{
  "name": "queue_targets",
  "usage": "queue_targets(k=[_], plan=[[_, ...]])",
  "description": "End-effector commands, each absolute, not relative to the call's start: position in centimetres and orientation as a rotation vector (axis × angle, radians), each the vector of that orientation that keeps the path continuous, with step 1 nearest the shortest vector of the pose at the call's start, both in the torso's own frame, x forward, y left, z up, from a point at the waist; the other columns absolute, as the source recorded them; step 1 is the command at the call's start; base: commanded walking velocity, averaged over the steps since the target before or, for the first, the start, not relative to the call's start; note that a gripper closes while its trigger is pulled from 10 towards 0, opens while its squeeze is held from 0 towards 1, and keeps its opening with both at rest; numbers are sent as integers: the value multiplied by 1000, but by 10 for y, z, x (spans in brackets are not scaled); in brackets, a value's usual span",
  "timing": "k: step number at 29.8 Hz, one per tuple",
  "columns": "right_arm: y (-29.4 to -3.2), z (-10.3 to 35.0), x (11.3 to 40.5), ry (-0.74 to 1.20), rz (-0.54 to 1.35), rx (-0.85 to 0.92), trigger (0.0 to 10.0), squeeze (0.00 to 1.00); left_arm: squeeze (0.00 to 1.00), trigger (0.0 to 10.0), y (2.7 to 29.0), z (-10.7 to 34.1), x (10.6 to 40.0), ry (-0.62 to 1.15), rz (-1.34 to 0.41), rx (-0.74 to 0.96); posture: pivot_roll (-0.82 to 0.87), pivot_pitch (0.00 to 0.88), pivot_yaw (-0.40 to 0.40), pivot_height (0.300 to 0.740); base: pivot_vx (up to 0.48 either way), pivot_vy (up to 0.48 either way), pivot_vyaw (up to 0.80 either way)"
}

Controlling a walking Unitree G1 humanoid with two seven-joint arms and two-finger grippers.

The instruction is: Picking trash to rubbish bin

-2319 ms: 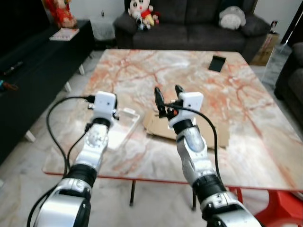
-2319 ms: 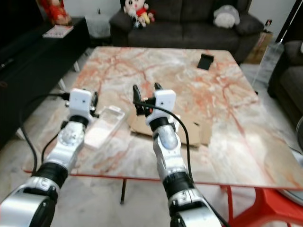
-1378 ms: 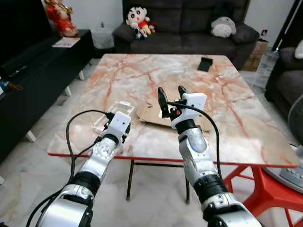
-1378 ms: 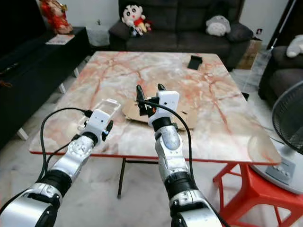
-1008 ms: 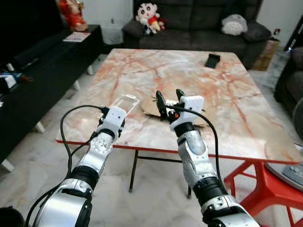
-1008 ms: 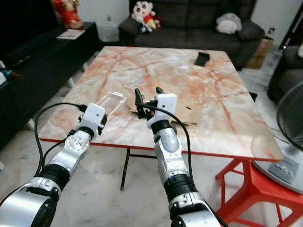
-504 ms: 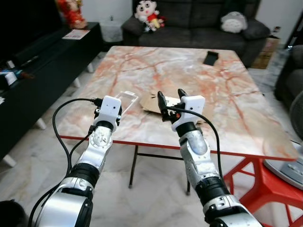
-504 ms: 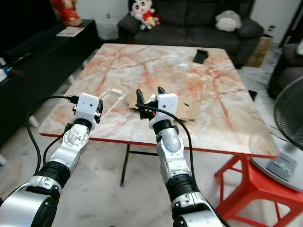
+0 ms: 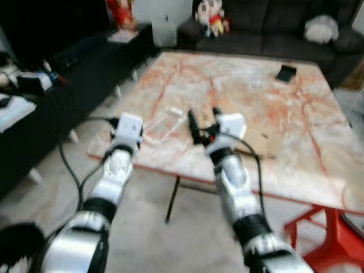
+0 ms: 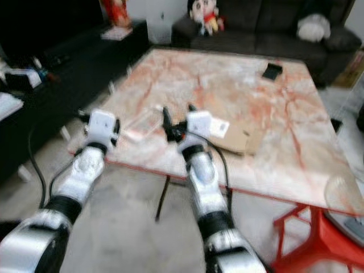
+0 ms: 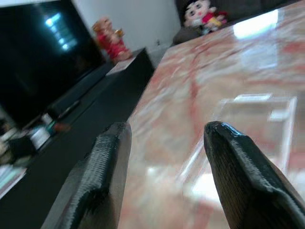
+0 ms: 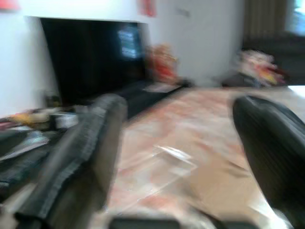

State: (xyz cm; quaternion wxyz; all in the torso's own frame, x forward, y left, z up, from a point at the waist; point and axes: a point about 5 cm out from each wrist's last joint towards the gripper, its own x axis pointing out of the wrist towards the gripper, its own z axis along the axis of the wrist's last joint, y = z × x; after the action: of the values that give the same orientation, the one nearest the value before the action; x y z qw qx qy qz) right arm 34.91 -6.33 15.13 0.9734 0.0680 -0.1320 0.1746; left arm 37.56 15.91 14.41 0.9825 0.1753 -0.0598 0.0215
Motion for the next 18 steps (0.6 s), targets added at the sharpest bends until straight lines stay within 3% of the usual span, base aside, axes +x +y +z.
queue_targets(k=[1,18], plan=[[-69,154,351,-280,333,136,10000,0,0,10000,147,148,378,-135,14,338,-34,12,6,740,285,0,0],[-69,154,351,-271,327,164,10000,0,0,10000,145,148,377,-138,-2,349,-32,15,7,740,286,0,0]])
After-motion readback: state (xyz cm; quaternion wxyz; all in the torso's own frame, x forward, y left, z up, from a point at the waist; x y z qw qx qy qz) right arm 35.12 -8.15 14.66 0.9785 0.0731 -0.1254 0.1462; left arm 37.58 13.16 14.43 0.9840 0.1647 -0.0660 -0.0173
